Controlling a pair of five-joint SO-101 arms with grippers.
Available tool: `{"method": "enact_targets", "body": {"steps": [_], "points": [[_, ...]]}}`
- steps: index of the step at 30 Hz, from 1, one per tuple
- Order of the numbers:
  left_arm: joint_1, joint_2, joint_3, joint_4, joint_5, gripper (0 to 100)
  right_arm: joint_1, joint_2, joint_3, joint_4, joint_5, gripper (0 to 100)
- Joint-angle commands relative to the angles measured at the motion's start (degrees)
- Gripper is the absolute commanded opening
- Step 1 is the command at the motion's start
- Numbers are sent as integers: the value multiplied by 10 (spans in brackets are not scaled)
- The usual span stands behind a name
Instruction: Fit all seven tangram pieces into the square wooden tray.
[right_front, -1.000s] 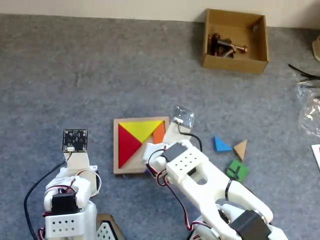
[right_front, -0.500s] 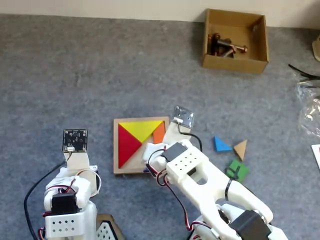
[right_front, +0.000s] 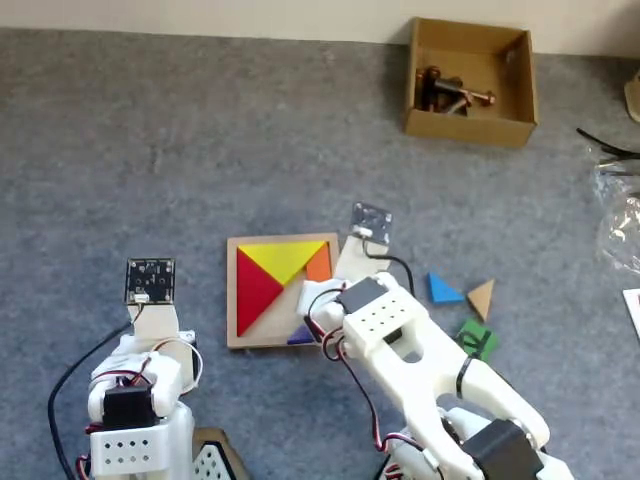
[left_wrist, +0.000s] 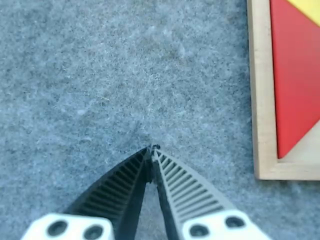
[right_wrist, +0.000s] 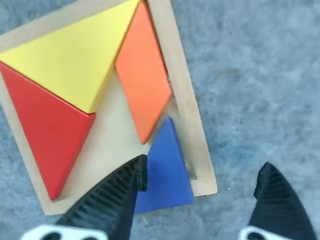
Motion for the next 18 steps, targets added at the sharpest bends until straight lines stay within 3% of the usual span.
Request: {"method": "enact_targets", "body": {"steps": [1, 12, 18], "points": [[-5, 4, 12, 4, 1, 5, 8, -22, -26, -7, 40, 313], [-5, 4, 12, 4, 1, 5, 40, -219, -7, 7, 216, 313], [-5, 4, 12, 4, 1, 5, 103, -267, 20, 60, 251, 313]]}}
